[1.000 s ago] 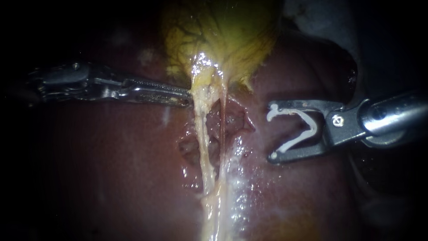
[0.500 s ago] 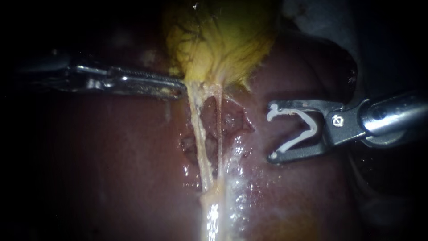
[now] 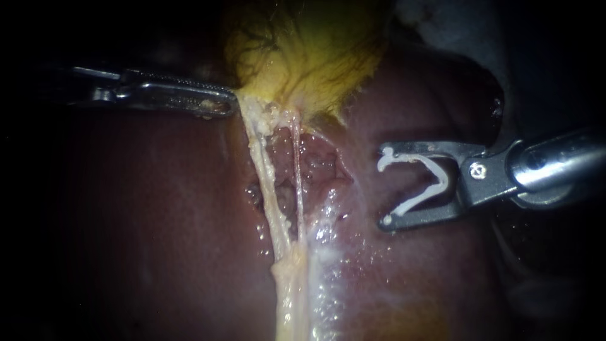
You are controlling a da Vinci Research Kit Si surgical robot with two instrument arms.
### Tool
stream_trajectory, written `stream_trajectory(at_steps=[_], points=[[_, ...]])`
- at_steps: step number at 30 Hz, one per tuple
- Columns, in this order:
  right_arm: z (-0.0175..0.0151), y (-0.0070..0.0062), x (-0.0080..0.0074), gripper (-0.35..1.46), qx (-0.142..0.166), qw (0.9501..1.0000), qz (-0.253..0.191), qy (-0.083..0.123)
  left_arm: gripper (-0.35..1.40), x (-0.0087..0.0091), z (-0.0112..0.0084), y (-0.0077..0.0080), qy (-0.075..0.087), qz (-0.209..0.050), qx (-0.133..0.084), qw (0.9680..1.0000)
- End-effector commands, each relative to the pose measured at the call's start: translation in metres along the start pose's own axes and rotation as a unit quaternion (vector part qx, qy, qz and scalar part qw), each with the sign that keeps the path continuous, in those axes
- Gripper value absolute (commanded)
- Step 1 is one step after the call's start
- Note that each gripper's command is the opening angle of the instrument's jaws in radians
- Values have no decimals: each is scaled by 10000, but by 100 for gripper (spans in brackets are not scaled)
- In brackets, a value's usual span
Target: Grabbing gallbladder
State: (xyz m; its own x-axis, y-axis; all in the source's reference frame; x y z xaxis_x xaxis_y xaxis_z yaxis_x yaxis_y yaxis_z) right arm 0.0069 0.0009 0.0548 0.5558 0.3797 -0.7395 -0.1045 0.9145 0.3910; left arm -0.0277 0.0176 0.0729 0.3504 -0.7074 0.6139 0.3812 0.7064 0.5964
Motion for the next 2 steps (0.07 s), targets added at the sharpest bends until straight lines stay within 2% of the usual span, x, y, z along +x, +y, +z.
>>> stream_trajectory(at_steps=[1, 2], points=[[0, 0, 0, 60, 0, 10000, 0, 0, -35, 0, 0, 0, 0, 0, -4, 10000], [0, 0, 0, 60, 0, 10000, 0, 0, -35, 1, 0, -1, 0, 0, -6, 10000]])
